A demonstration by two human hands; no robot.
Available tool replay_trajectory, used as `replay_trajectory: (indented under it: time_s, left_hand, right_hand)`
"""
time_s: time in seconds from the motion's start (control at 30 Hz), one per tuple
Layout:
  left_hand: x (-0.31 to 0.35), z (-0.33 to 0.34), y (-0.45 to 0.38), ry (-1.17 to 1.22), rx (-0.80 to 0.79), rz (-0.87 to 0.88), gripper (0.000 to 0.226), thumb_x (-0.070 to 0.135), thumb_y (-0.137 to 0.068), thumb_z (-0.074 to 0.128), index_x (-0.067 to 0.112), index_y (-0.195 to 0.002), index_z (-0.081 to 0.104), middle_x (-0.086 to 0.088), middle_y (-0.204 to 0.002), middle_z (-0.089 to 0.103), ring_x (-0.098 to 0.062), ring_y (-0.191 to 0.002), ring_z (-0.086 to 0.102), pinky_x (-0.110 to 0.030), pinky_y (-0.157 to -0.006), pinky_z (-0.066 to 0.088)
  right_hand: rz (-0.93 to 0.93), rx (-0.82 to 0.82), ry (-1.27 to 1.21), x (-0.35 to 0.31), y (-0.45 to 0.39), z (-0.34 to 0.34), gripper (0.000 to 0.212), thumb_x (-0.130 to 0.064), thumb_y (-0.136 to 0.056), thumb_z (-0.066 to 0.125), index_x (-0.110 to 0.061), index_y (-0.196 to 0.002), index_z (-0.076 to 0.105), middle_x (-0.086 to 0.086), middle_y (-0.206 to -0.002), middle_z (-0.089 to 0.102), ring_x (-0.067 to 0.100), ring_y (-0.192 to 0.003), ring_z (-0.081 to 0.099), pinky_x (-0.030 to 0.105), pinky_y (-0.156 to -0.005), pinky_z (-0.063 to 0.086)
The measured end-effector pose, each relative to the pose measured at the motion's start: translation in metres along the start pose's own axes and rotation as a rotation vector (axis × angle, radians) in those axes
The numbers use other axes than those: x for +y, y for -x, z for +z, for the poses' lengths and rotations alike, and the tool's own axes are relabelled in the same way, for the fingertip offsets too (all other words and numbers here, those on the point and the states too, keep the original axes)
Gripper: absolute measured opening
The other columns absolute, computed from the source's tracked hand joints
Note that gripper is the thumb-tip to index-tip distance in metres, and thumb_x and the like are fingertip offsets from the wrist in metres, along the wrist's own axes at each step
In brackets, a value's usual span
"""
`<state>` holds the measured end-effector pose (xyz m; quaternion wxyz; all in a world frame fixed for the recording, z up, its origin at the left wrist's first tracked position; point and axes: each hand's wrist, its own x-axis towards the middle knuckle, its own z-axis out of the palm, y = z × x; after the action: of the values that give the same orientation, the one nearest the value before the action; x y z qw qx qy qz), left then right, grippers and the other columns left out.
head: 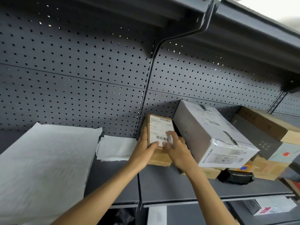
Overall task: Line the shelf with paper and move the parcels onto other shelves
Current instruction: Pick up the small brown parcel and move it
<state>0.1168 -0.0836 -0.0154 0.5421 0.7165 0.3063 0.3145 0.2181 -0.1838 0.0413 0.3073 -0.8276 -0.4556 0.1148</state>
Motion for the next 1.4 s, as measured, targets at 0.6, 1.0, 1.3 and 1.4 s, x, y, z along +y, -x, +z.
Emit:
replay_trajectory:
  time_s: [0.6,1.0,1.3,1.4]
  left_hand:
    - [0.026,-0.104,0.074,0.294,0.323,0.308,0.032,0.033,-0.106,0.048,0.048,-0.134,0.05,0.019,-0.159,0.023,0.013,-0.145,0.022,-0.01,-0.106,0.029]
    - [0.028,-0.171,0.116,0.271,0.301,0.29,0.125,0.05,-0.056,0.089,0.047,-0.157,0.015,0.019,-0.15,0.035,-0.001,-0.14,0.042,-0.04,-0.114,0.043]
    - [0.034,-0.179,0.144,0.291,0.36,0.44,0.102,0.024,-0.078,0.086,0.039,-0.156,0.023,0.013,-0.155,0.042,-0.006,-0.141,0.047,-0.042,-0.114,0.044]
    - [0.039,-0.18,0.146,0.341,0.329,0.438,0.101,0.011,-0.081,0.084,0.038,-0.156,0.022,0.014,-0.151,0.05,-0.008,-0.137,0.053,-0.044,-0.112,0.046]
  right_hand:
    - [-0.182,0.225,-0.317,-0.107,0.047,0.042,0.064,-0.037,-0.101,0.049,-0.034,-0.153,0.013,-0.001,-0.135,0.037,-0.008,-0.085,0.043,0.024,-0.071,0.037]
    - [-0.158,0.001,-0.781,-0.152,0.047,0.089,0.045,-0.053,-0.103,0.031,-0.035,-0.144,0.035,-0.014,-0.133,0.051,0.004,-0.12,0.056,0.039,-0.106,0.047]
    - [-0.194,-0.074,-0.981,-0.177,0.062,0.096,0.038,-0.035,-0.107,0.031,-0.028,-0.144,0.037,-0.006,-0.127,0.058,0.001,-0.104,0.061,0.008,-0.066,0.054]
    - [-0.233,-0.073,-0.969,-0.179,0.062,0.094,0.032,-0.032,-0.108,0.032,-0.033,-0.139,0.041,-0.009,-0.125,0.057,-0.009,-0.09,0.066,0.007,-0.065,0.053]
